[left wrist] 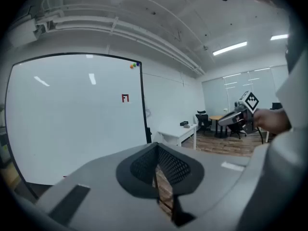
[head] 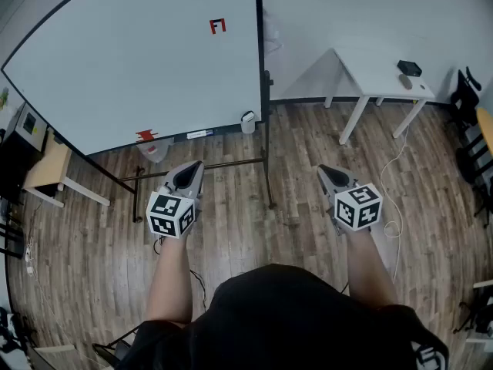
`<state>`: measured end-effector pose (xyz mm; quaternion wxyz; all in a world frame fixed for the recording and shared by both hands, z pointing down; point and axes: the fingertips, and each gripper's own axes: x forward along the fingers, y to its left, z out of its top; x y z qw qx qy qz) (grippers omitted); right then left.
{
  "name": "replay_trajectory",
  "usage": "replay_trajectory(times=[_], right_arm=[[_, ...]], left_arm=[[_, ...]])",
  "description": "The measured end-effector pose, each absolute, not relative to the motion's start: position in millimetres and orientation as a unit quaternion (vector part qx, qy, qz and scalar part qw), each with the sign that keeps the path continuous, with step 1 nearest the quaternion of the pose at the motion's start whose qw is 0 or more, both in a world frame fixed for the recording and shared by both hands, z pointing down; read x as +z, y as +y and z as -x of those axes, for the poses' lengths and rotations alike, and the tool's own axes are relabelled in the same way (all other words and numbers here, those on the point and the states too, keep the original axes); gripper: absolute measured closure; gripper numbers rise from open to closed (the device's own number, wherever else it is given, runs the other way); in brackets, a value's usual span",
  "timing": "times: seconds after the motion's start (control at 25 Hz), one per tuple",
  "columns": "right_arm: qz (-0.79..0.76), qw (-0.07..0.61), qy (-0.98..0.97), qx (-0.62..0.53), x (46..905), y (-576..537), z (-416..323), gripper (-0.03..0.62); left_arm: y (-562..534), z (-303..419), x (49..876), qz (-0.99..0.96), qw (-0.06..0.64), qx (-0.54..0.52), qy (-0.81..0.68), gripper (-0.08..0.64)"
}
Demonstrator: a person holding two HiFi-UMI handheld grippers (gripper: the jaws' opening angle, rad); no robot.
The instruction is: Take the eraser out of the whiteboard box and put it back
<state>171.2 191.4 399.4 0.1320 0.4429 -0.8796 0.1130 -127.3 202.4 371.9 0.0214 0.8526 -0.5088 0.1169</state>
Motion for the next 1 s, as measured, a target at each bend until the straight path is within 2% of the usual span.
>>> replay_trajectory(times=[0.4, 1.0], right_arm=[[-0.424, 0.145, -0.884, 0.134, 420, 170, -182, 0.598], [-0.404, 0.161, -0.889, 0.147, 438, 126, -150, 0.598]], left_arm=[[187, 112, 387, -0.846, 0.036, 0.119, -0.519, 0.548], [146, 122, 409, -0.842, 0.056, 0.124, -0.522, 0.548]])
